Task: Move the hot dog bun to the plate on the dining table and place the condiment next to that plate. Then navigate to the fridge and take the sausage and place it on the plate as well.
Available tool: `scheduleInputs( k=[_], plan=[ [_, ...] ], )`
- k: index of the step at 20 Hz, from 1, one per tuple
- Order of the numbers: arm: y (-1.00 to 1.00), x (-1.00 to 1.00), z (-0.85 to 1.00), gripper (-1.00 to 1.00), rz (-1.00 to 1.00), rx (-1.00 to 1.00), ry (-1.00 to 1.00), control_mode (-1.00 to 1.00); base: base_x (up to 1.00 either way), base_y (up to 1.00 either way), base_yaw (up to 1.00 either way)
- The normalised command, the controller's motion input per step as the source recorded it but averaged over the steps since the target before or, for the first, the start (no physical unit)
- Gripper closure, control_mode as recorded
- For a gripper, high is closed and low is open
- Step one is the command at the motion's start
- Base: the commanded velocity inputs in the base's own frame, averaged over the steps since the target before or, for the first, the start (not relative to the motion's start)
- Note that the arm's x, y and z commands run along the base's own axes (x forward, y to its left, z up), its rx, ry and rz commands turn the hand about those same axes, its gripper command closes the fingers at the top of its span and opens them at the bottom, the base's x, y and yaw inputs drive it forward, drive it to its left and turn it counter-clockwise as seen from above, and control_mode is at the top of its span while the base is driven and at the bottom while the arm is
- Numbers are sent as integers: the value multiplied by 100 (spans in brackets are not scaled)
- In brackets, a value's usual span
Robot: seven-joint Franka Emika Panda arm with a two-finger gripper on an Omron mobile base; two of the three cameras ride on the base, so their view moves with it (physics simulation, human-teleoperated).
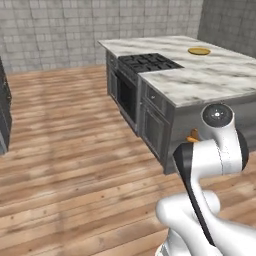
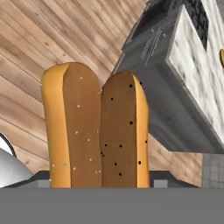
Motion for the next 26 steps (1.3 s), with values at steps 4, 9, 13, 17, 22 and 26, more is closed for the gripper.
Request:
scheduleInputs(
  k=[4,9,13,17,22,26],
  plan=[
    [0,0,0,100,0,0,0,100,27,-96,-23],
    [0,0,0,100,0,0,0,100,37,-98,-11],
    [0,0,0,100,0,0,0,100,43,-99,-2],
    [0,0,0,100,0,0,0,100,51,-100,0],
    [0,0,0,100,0,0,0,100,58,-100,0],
    [0,0,0,100,0,0,0,100,57,-100,0]
  ],
)
